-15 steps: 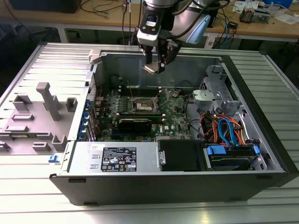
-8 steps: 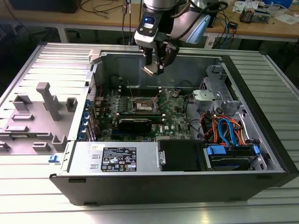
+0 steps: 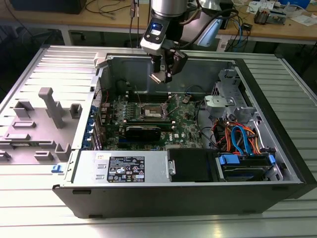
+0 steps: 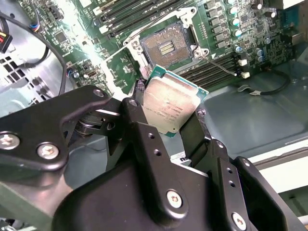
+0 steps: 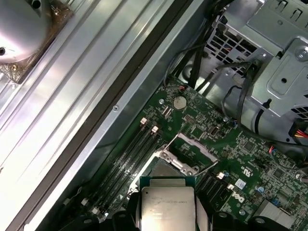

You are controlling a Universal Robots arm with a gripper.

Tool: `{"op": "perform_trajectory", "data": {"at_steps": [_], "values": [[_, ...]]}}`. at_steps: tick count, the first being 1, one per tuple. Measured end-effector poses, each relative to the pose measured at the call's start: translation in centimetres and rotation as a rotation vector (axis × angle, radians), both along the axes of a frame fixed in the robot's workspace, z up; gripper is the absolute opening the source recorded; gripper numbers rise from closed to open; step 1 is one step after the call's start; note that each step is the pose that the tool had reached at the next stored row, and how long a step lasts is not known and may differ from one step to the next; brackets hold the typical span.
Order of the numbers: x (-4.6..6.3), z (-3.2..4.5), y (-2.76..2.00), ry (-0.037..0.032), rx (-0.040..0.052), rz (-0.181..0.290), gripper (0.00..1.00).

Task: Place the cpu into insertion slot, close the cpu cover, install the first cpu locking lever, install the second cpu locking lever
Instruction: 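Place the cpu into insertion slot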

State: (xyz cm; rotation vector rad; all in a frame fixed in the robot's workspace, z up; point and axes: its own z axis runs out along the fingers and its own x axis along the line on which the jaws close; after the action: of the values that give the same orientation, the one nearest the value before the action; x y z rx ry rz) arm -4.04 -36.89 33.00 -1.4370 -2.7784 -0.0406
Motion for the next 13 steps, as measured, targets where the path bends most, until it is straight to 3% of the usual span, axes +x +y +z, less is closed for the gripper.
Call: {"op": "perform_trajectory", "data": {"at_steps": [3, 8, 10, 13], "values": [[0.00, -0.24, 0.00, 0.0022, -0.0019, -0.028, 0.55], [0.00, -0.42, 0.00, 0.0031, -0.0018, -0.036, 0.55], [0.00, -0.59, 0.00, 0.0032, -0.0019, -0.083, 0.55], [0.00, -0.71, 0.00, 0.0033, -0.0019, -0.104, 0.55]]}}
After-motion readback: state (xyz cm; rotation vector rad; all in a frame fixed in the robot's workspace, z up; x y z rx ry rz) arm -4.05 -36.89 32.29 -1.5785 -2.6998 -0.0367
